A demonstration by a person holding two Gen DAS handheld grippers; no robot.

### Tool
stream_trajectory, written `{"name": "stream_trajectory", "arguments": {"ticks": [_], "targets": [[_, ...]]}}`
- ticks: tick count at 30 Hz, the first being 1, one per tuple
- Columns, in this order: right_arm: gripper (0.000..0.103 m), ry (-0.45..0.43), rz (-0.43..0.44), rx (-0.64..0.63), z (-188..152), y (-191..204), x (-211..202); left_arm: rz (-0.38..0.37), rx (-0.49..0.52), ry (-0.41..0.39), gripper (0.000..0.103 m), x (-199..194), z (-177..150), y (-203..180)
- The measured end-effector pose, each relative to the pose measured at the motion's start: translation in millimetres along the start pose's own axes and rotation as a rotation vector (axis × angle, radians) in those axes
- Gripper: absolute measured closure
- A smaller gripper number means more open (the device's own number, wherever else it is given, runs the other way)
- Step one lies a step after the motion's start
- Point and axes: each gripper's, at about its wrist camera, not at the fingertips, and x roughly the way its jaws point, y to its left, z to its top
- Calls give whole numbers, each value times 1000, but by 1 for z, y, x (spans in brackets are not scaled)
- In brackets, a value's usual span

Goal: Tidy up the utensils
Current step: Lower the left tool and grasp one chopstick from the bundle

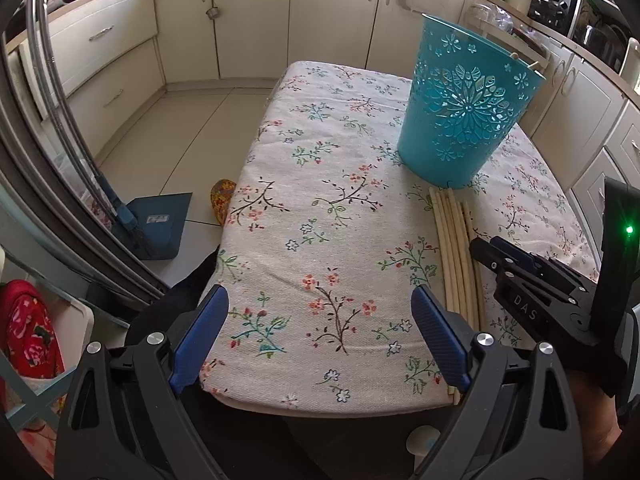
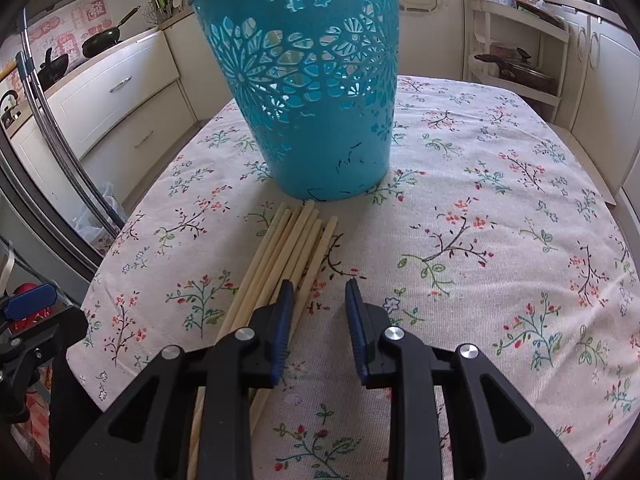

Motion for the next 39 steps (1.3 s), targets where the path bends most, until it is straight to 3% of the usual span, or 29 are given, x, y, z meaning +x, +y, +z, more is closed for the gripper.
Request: {"name": "stream_trajectory", "arguments": {"ticks": [4,11,20,30,33,37,39], "targets": [[90,15,0,-93,1,-3,1,-9,22,6,14,7,5,-10],[91,54,-4,-228,8,-23,1,-53,61,34,14,40,26,-40],[91,9,33,-131,2,-43,-3,-15,106,71,14,81,43,-67],[90,20,49,-105,6,-47,-3,24,158,68,15,90,47,-78],[90,18,45,-99,7,-46,-1,12,170,52,25,90,49,-79],[90,34,52,-203,8,-36,-1,-17,210,33,68,86,52,-83],[90,52,39,-260,10,-35,-2,-35,217,46,76,85,53,-81]]}}
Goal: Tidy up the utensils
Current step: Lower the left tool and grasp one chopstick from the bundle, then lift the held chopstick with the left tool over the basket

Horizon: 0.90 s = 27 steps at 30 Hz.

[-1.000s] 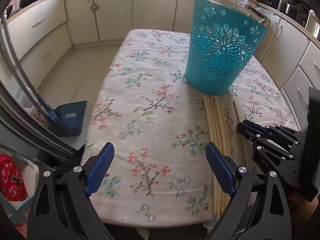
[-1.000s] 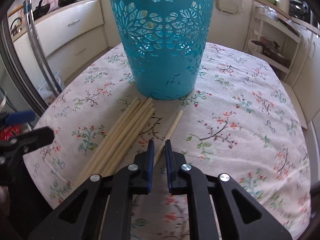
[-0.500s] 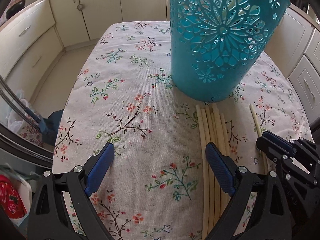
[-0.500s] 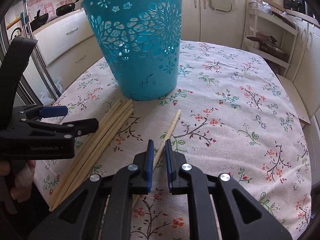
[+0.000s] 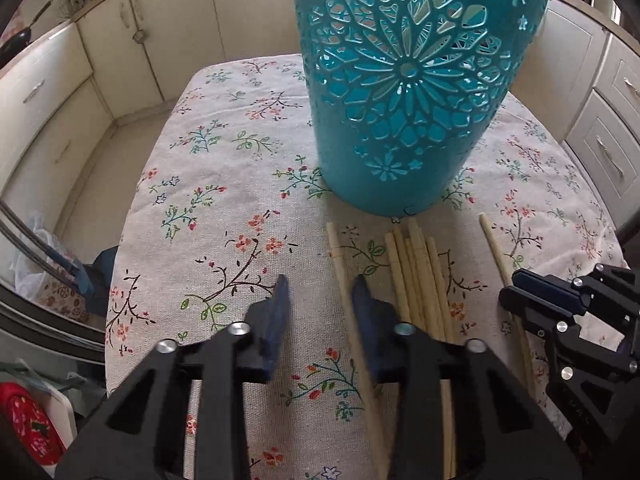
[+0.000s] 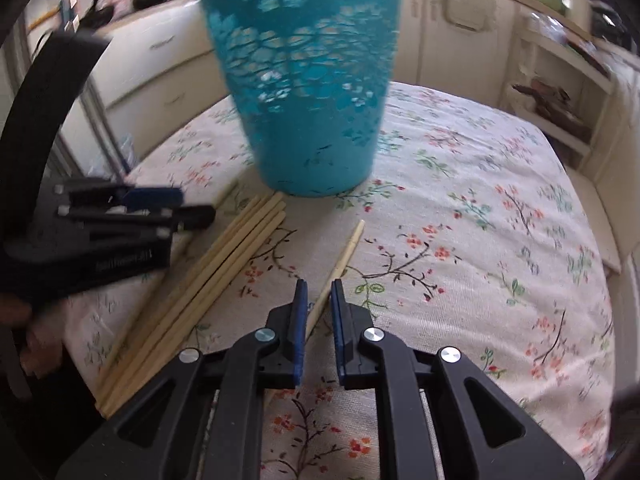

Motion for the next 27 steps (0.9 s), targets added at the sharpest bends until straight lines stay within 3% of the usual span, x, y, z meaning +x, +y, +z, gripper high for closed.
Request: {"name": "stream_trajectory", "arguments": {"ticks": [7,9,11,15,27], "targets": [[84,0,-17,188,2,-33,3,12,25,52,78,6,10,-1],[84,-19,-19,172,1,-28,4,-9,41,47,94,6,11,-5],[84,-32,-25,161,0,-26,5,-13,46,45,98,5,10,-9],[85,-39,4,189,-3,-33,2,-19,46,23,98,-7,0,-9],[84,-42,-15,176,-5,-29,3,-36,54,-82,98,-70,-10,-3]]}}
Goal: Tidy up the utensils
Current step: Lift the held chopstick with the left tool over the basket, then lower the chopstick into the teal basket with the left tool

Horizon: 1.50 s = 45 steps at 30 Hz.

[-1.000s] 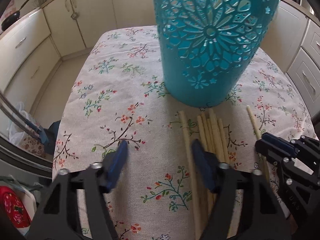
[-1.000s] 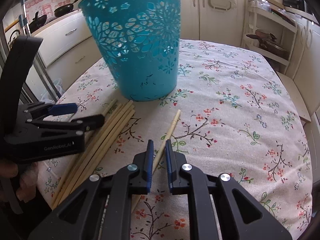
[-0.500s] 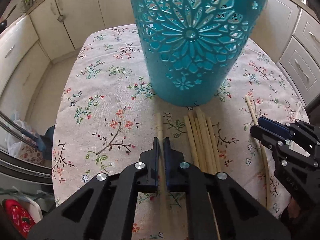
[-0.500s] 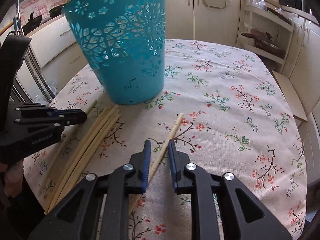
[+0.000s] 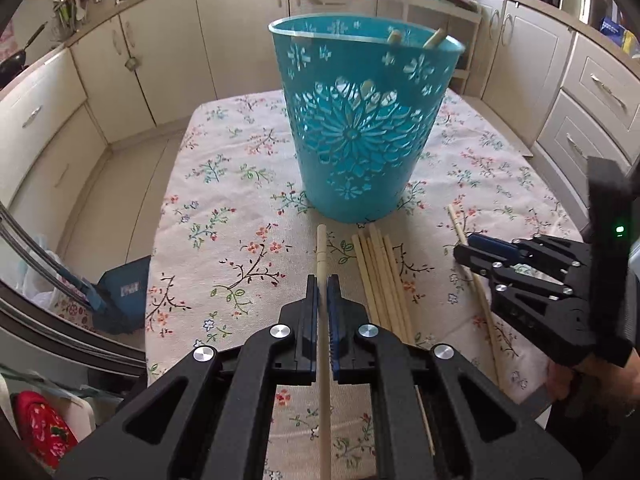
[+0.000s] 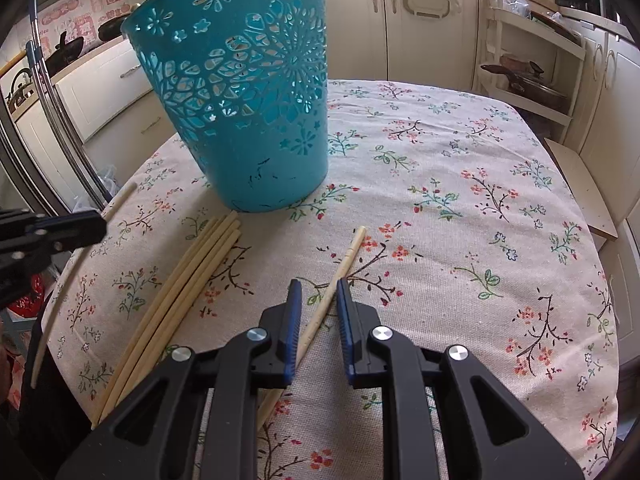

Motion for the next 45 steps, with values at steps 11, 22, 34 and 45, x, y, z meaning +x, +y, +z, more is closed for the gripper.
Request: {"name": "stream_trajectory", "arguments": {"ticks": [11,22,34,45], "targets": [[80,-1,-19,-32,-2,9,-1,-153,-75,-104,98,-61,7,27],[77,-1,-20,-41,-2,10,-2,-252,-137,-308,98,-130,50,43],[77,-3,21,-1,-2,3,-2,-246,-169,-581,98,-143,139,29],[76,-5,61,35,-1,-3,0,-200,-256,-720,98,-95,194,32]]}}
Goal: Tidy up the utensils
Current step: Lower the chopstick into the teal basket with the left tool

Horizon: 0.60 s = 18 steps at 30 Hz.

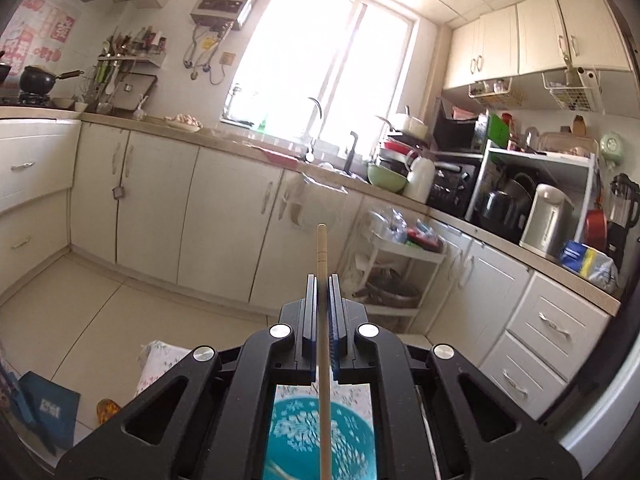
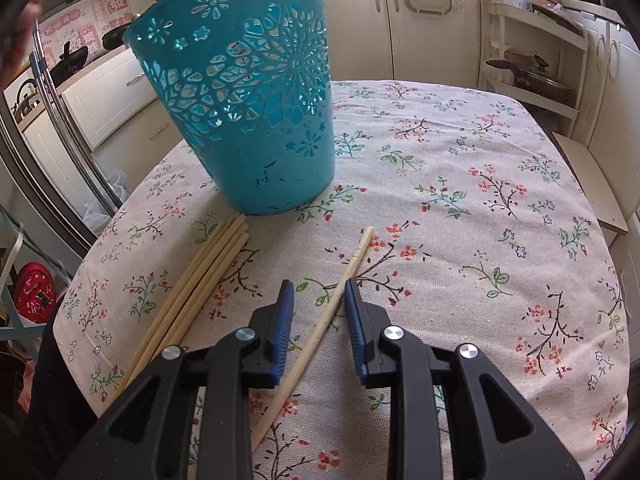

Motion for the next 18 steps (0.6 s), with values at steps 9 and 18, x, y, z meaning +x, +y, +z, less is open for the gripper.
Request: {"name": "stream_trajectory", "arguments": {"ticks": [9,18], "targets": [[76,0,35,34,2,-7,2,57,14,48,98,48,-36,13],[76,-1,36,35,1,-7,1,86,71,149,98,46,-72,14]]}}
